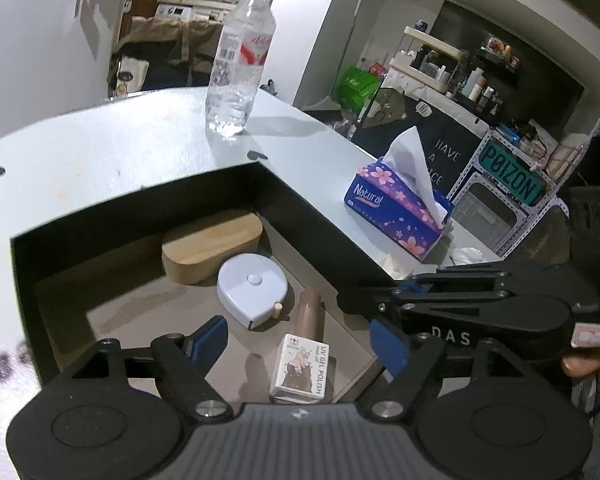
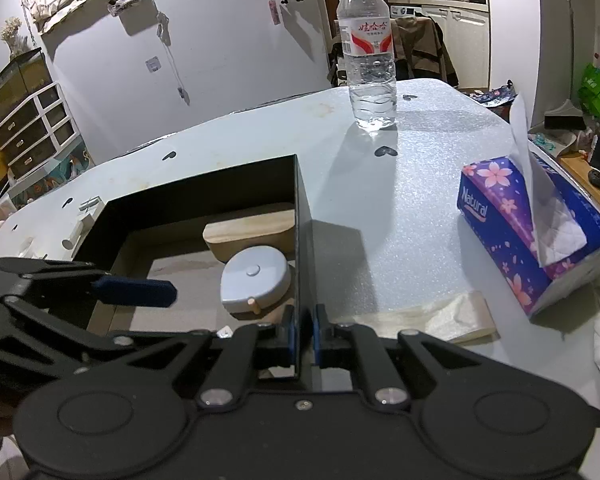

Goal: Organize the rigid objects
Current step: 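Carry the gel polish box with the left tool into the black box and release, then withdraw the left tool from the black box toward the pink scissors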

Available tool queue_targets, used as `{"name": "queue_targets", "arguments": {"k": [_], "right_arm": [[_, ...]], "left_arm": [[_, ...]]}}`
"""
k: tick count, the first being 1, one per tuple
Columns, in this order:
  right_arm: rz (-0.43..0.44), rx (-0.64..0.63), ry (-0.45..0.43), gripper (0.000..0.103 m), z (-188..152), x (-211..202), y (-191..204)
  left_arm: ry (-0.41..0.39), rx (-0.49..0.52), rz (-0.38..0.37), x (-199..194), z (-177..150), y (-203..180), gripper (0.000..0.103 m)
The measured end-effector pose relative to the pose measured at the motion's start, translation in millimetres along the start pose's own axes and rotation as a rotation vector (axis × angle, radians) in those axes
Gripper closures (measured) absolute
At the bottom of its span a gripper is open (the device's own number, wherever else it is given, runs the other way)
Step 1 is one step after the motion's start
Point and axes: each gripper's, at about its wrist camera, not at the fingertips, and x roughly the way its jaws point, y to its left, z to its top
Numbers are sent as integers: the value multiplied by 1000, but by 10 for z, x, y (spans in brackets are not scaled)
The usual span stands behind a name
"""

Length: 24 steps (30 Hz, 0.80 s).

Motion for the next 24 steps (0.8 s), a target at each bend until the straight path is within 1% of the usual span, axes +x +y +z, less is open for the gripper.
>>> {"name": "queue_targets", "arguments": {"k": [3, 8, 11, 13, 16, 20, 24], "right_arm": [[0, 0, 0, 94, 1, -1, 0], [1, 4, 0, 94, 2, 0, -6], [2, 7, 0, 94, 1, 1, -7], [3, 9, 0, 94, 0, 0, -11], [2, 9, 0, 94, 0, -1, -10], [3, 9, 0, 94, 1, -2, -10], [2, 9, 0, 94, 2, -3, -9]], "left_arm": [[-12, 23, 16, -60, 0, -26, 22], [-32, 54, 43, -144, -6, -59, 15], [-38, 63, 47, -185, -13, -75, 10], [-46, 72, 51, -219, -22, -88, 4], [-58, 92, 61, -284, -43, -117, 1], [-66, 98, 72, -363, -88, -123, 0], [-85, 113, 104, -470, -181, -121, 0]]}}
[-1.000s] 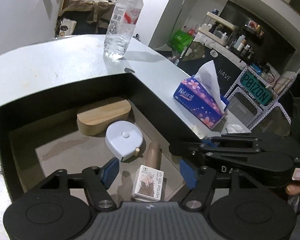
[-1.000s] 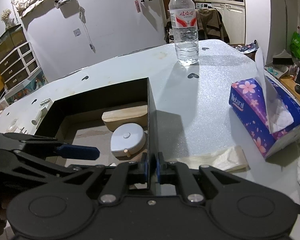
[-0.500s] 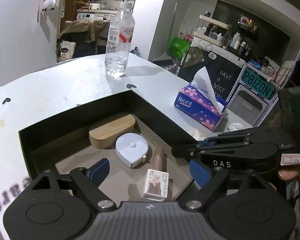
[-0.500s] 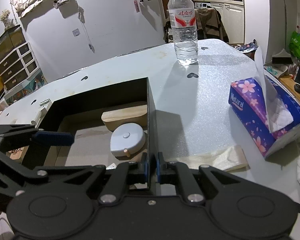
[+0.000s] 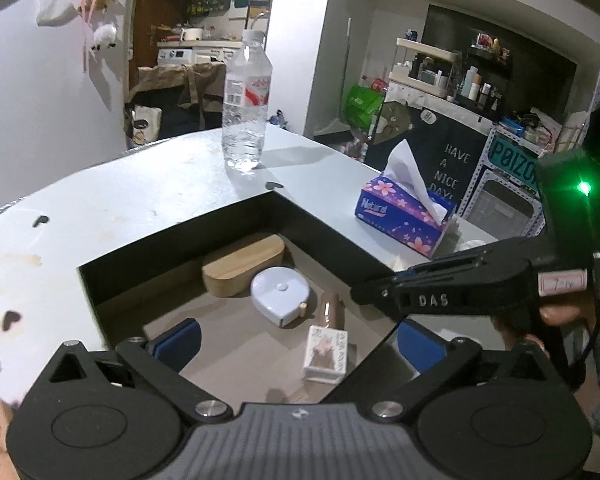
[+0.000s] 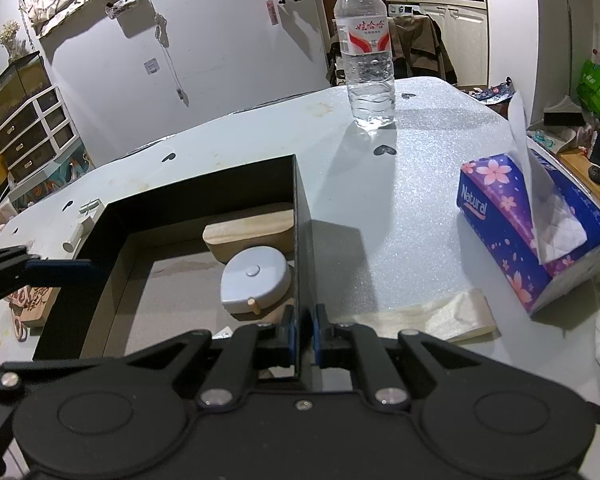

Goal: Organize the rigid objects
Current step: 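Withdraw the left tool from the black box toward the pink scissors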

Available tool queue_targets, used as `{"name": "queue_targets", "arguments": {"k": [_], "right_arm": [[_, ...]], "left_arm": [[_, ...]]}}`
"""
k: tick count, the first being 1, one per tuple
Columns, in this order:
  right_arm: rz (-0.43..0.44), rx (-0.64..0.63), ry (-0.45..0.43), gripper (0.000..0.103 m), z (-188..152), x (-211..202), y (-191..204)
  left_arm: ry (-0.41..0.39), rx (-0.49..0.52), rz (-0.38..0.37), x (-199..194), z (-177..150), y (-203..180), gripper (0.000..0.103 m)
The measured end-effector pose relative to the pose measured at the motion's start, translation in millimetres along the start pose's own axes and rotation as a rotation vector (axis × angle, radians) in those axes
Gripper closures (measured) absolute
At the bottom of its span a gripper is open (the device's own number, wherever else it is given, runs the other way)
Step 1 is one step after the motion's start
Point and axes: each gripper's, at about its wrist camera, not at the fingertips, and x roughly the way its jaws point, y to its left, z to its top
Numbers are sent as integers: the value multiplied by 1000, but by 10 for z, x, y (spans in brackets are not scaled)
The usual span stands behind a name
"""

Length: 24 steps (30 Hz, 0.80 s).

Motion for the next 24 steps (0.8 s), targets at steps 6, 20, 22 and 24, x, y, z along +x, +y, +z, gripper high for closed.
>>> {"name": "queue_targets", "arguments": {"k": [6, 20, 22, 24], "right_arm": [[-1, -2, 0, 94, 1, -2, -5], [3, -9, 1, 94, 4, -2, -5], [3, -9, 1, 94, 5, -3, -6], [3, -11, 1, 94, 4, -2, -5]], "left_arm": [[-29, -17, 46, -230, -216, 119, 0], [-75, -219, 224, -720, -771, 702, 0], [-85, -256, 271, -785, -829, 767, 0], [-90, -277, 318, -859, -885, 841, 0]]}}
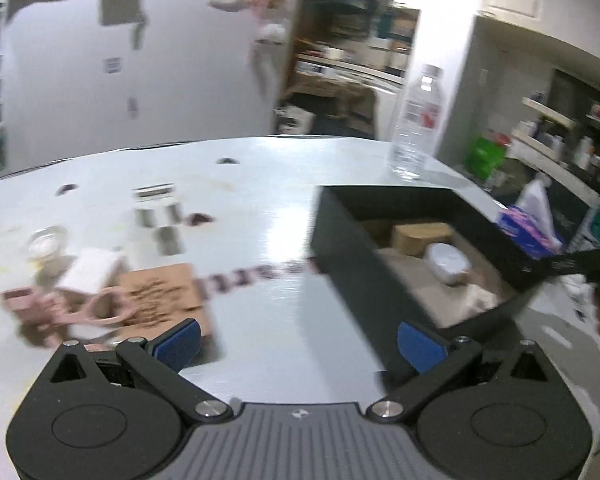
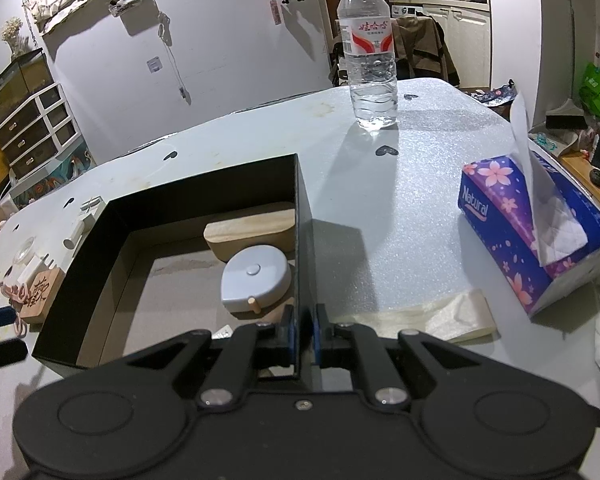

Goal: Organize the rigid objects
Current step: 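Withdraw the left tool from the black box toward the pink scissors, then grasp the pink scissors by the handle with the left tool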

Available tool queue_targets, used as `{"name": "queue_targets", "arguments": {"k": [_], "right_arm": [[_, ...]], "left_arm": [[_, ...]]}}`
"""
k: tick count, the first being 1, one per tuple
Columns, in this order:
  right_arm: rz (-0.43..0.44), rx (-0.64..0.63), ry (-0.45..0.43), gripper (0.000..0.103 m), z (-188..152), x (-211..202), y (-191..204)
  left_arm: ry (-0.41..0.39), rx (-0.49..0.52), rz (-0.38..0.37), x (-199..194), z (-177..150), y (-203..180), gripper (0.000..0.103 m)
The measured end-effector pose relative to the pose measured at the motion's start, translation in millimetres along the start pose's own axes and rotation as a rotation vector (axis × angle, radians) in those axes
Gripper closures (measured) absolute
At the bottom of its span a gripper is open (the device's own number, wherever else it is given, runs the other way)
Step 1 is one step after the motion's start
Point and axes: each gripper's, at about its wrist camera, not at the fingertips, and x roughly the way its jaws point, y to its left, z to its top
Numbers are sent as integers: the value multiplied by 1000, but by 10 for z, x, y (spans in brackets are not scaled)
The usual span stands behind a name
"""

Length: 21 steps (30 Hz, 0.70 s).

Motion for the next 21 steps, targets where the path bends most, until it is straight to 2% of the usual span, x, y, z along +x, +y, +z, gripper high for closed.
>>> {"name": "queue_targets", "arguments": {"k": [4, 7, 11, 14, 18, 21], "right_arm": [[1, -4, 3, 94, 0, 2, 2], [1, -3, 2, 94, 0, 2, 3], [1, 0, 2, 94, 0, 3, 3], [1, -1, 2, 94, 0, 3, 3], [0, 0, 3, 94, -1, 7, 3], [0, 2, 5, 94, -4, 14, 5]], "left_arm": [[-17, -76, 80, -91, -19, 286, 0], [-33, -143, 188, -133, -26, 531, 0], [-64, -267, 264, -185, -44, 828, 0], [-82, -319, 319, -171, -55, 965, 2], [-88, -424, 347, -96, -67, 1138, 14], [-108, -516, 365, -38, -96, 1243, 26]]}}
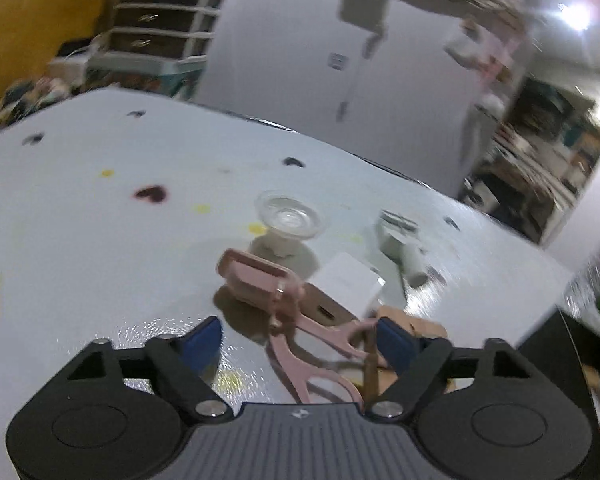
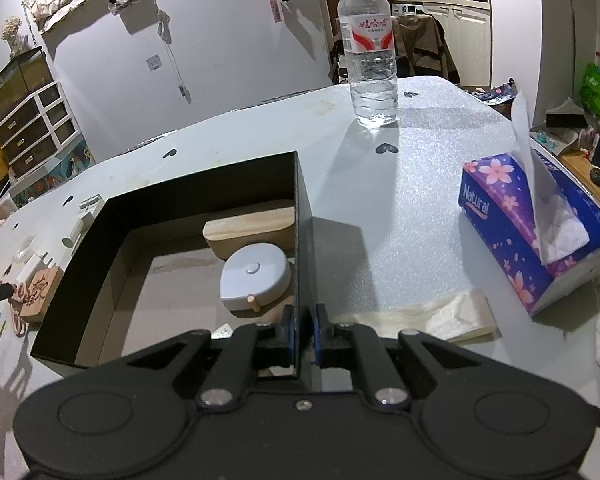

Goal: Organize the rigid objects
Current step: 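Grasp the pink scissors by the handle with the left tool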

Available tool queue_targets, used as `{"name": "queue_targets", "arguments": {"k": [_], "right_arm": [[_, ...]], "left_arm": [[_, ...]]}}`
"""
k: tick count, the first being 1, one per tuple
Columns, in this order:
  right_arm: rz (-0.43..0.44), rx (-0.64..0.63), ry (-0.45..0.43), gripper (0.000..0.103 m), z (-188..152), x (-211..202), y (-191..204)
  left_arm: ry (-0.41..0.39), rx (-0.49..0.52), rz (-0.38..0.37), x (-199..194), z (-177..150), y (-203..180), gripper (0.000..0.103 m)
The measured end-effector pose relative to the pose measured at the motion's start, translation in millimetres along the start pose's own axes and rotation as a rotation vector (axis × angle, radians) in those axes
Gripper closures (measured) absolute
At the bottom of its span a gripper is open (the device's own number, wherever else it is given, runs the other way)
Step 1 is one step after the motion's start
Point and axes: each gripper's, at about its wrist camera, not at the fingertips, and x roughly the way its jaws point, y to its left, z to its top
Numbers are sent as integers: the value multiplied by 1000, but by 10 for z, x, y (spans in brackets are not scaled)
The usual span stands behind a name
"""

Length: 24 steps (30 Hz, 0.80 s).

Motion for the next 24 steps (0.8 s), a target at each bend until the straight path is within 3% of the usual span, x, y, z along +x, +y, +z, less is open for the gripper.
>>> {"name": "queue_targets", "arguments": {"k": [4, 8, 12, 20, 24], "right_arm": [[0, 3, 1, 93, -2, 10, -4], [0, 3, 1, 93, -2, 10, -5], [0, 7, 3, 93, 0, 22, -10], [0, 6, 4, 93, 1, 31, -9], [0, 7, 4, 93, 2, 30, -8]], "left_arm": [[-38, -65, 37, 61, 16, 37, 39], [-35, -44, 40, 102, 29, -18, 49], [-32, 11, 54, 132, -8, -69, 74], [-40, 1, 57, 55, -22, 17, 75], [-91, 36, 44, -133, 28, -15, 75]]}}
